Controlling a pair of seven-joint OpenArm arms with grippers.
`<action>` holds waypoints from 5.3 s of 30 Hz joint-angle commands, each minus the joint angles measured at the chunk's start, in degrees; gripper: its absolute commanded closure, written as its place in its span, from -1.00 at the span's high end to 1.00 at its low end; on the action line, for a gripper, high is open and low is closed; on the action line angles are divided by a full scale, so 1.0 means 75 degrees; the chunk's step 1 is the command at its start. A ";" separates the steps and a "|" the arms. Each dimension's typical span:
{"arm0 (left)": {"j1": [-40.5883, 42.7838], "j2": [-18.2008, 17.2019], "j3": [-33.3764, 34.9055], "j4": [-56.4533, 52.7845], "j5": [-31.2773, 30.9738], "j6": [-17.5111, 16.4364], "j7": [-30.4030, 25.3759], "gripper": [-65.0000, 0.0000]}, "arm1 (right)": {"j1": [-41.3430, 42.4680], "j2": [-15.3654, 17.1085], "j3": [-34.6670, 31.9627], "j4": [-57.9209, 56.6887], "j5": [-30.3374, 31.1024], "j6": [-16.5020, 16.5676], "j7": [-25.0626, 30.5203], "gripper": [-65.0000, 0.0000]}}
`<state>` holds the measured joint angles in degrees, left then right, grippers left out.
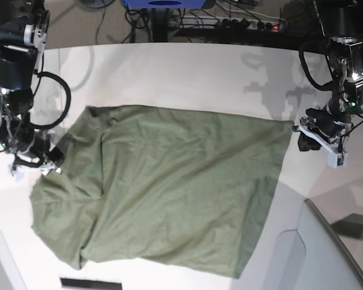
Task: Layout the t-shirt on the table in an organized manner, then fold the t-shirt properly
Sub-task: 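Open the right gripper and drag the shirt corner outward with it, then regrasp the shirt edge with both grippers and pull it apart to smooth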
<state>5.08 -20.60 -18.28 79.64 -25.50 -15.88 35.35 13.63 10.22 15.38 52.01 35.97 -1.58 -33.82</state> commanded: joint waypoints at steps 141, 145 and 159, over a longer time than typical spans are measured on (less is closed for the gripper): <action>-0.1117 0.0666 0.0662 -0.3110 0.3112 0.0025 -0.3231 -1.00 | 0.0545 0.0917 -0.0157 -0.1408 0.0051 -0.0580 0.0026 -1.00; -0.1105 0.0783 0.0662 -0.3122 0.3839 0.0025 -0.3243 -1.00 | 0.0111 0.0871 0.0370 -0.1009 0.0051 -0.1225 0.0214 -1.00; -0.1152 0.0901 0.0662 -0.3064 0.4003 0.0025 -0.3243 -1.00 | -0.0358 0.0777 0.0464 0.0175 0.0051 -0.1236 0.0144 -1.00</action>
<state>-3.03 -13.34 -13.30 56.12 4.27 -15.66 10.00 10.26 15.29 18.74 52.64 36.60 -11.11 -33.41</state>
